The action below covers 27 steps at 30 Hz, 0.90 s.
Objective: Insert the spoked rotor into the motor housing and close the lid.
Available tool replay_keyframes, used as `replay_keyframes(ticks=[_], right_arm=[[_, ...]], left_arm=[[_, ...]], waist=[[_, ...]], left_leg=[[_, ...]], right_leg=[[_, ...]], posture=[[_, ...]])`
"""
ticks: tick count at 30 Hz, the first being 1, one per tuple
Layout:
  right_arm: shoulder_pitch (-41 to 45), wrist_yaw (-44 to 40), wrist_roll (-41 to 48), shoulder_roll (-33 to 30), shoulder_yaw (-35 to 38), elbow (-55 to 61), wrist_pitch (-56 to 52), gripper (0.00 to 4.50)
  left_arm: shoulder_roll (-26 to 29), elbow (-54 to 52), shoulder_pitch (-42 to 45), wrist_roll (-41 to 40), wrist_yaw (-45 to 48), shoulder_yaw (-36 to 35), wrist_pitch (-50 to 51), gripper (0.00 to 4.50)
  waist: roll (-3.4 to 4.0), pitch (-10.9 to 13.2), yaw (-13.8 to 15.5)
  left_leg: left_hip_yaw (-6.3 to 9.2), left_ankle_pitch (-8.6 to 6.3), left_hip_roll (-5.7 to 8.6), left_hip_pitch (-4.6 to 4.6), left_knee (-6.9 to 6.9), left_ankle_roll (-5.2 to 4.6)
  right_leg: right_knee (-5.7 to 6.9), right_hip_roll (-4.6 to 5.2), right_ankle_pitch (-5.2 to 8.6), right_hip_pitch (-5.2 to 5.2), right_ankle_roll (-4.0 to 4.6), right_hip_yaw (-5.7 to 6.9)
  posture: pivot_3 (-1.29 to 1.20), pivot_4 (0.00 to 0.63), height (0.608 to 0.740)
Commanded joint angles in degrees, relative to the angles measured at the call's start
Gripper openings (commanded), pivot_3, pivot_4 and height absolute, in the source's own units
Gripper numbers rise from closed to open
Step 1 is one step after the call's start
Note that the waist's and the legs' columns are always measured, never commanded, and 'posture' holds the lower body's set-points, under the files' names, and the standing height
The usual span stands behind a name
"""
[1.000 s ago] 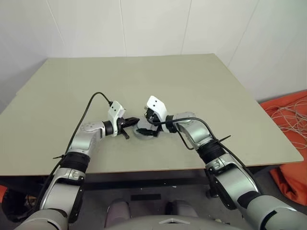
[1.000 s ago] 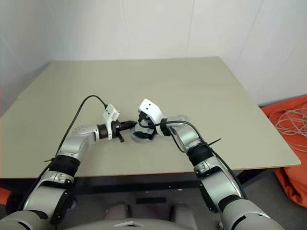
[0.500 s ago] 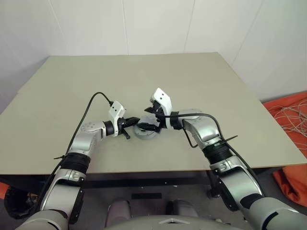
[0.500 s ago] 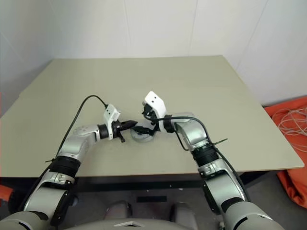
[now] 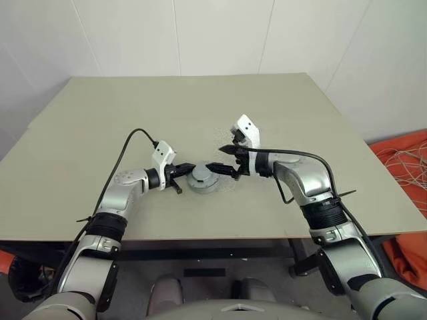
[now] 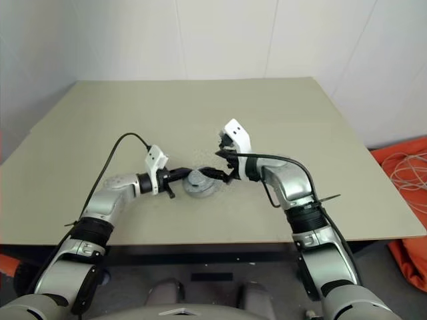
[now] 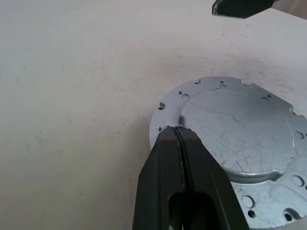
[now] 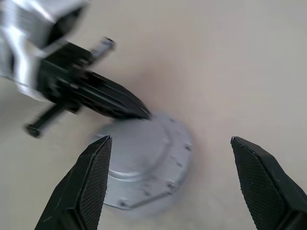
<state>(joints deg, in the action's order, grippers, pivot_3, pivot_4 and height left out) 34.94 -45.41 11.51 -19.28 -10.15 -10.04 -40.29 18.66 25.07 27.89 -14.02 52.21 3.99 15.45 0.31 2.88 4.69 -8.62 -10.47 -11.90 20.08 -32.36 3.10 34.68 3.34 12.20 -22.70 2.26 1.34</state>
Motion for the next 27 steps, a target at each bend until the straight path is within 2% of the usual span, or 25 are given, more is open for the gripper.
replay_keyframes(ticks=[1,11,18,27], right_arm=[[-0.39,2.03,0.77,-1.14,2.7,-0.61,-2.89,4.48],[-2.56,2.5,8.35,-1.26,6.95,5.03,-18.51,4.48],[0.36,7.11,16.81,3.13,17.04,4.22,-33.88,4.48],[1.57,12.21,19.96,6.15,22.54,2.93,-41.23,4.48]], left_arm=[[-0.12,0.4,-0.18,0.65,-0.08,0.49,0.08,0.0],[-0.77,0.77,0.74,0.73,0.05,0.54,-0.27,0.0],[-0.95,1.29,1.14,0.92,0.08,0.59,-0.61,0.0],[-1.11,1.97,1.66,1.12,0.02,0.51,-1.06,0.0]], waist=[[0.0,0.0,0.12],[0.06,0.04,0.81],[0.07,0.04,0.9],[0.08,0.05,1.08]], left_leg=[[0.0,0.0,0.01,0.0,0.0,0.0],[0.0,0.0,0.0,-0.02,0.01,0.0],[0.0,0.03,0.01,-0.01,0.0,0.04],[0.0,0.07,0.01,-0.01,0.04,0.11]], right_leg=[[0.0,0.01,0.0,0.0,0.0,0.0],[0.01,0.01,0.01,0.0,-0.01,0.0],[0.02,0.02,0.01,0.0,-0.01,0.0],[0.01,0.02,0.01,-0.01,-0.01,0.0]], posture=[[0.0,0.0,0.74],[0.0,0.0,0.74],[0.0,0.0,0.74],[0.0,0.0,0.74]])
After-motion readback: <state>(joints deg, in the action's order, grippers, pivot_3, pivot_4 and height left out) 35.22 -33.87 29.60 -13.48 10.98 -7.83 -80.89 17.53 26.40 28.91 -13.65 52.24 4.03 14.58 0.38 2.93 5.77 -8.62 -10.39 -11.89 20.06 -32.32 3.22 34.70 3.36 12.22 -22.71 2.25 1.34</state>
